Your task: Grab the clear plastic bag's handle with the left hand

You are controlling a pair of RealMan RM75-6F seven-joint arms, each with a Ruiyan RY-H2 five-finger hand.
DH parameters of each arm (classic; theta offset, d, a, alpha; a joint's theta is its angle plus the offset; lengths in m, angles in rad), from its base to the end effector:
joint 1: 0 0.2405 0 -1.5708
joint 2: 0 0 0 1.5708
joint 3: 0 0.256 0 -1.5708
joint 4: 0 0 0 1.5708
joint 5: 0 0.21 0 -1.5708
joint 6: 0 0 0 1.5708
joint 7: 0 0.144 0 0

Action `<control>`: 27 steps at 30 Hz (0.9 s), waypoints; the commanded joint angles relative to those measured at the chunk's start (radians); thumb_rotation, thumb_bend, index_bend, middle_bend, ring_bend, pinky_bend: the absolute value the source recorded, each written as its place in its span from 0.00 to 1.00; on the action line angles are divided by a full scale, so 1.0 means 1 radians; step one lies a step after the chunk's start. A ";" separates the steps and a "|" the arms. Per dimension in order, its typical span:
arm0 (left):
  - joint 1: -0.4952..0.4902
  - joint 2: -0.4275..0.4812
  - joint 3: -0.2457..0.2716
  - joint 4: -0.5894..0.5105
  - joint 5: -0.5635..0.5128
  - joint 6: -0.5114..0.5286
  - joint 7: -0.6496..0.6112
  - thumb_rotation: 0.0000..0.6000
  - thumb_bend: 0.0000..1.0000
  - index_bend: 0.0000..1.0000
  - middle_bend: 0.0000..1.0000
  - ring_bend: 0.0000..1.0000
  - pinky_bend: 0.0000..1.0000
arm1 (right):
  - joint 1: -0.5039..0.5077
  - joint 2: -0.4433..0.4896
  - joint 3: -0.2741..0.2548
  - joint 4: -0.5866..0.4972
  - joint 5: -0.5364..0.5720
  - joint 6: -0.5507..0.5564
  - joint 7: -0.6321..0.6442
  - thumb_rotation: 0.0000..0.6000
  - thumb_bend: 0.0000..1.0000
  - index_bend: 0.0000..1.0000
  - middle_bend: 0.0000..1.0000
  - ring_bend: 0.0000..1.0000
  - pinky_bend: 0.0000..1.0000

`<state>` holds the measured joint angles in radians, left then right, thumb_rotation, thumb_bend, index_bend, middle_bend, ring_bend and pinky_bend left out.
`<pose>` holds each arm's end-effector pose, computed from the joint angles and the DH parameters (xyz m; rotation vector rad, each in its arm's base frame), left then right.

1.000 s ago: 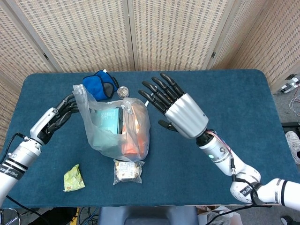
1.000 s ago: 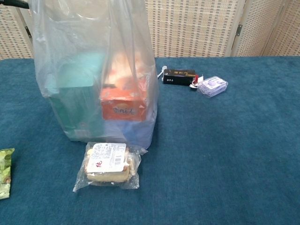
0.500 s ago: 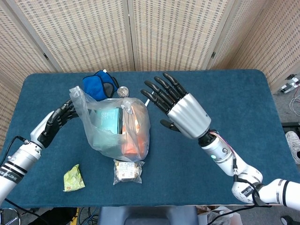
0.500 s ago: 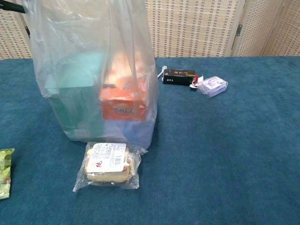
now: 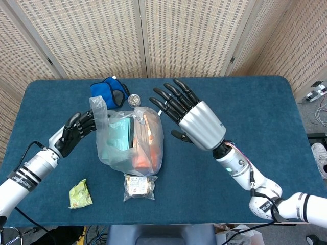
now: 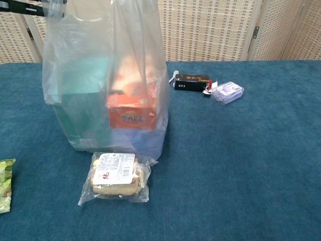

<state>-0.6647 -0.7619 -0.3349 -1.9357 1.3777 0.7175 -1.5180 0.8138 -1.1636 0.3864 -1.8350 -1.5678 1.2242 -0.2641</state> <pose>-0.1169 0.3301 0.1787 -1.1191 -2.3681 -1.6075 -0.0085 -0.3288 0.1495 1.7942 -0.2110 1.5671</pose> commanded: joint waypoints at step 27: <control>-0.038 -0.047 -0.038 0.027 0.076 -0.010 -0.266 0.00 0.21 0.18 0.24 0.29 0.33 | 0.095 -0.063 0.022 0.068 0.043 -0.038 -0.054 1.00 0.09 0.00 0.06 0.00 0.01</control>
<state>-0.7001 -0.8061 -0.3739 -1.9110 1.4522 0.7066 -1.7809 0.9035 -1.2211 0.4062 -1.7716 -1.5276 1.1903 -0.3152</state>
